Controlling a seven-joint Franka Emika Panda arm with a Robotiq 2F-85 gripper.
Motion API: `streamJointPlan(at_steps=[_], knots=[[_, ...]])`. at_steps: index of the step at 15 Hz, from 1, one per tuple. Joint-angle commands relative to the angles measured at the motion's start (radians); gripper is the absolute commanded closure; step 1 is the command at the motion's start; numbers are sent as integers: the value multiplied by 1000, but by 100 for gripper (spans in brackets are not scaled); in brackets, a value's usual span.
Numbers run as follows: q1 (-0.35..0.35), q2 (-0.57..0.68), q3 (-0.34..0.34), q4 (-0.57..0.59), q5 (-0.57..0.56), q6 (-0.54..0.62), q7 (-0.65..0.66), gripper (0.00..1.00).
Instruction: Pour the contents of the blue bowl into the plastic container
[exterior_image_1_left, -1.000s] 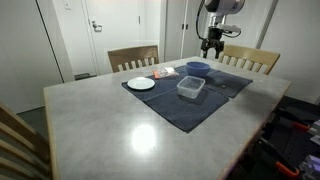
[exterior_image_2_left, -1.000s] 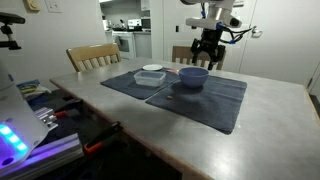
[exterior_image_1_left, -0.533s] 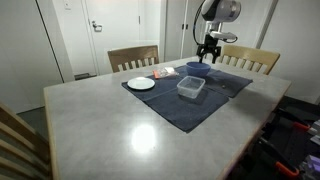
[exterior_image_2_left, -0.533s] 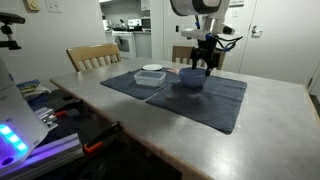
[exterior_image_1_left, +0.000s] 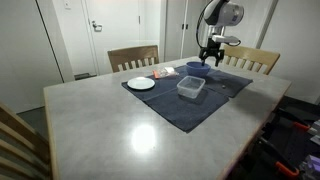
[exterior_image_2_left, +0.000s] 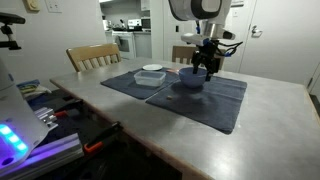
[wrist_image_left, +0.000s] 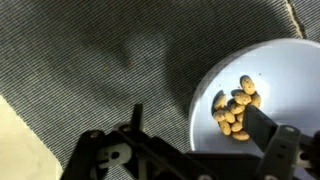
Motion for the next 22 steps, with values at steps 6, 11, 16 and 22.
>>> streamJointPlan(at_steps=[6, 11, 16, 22], knots=[[-10, 33, 5, -5, 14, 24, 10, 25], [-9, 34, 4, -6, 10, 23, 10, 56], [-8, 25, 8, -7, 9, 16, 3, 92], [10, -11, 8, -7, -11, -10, 2, 100]])
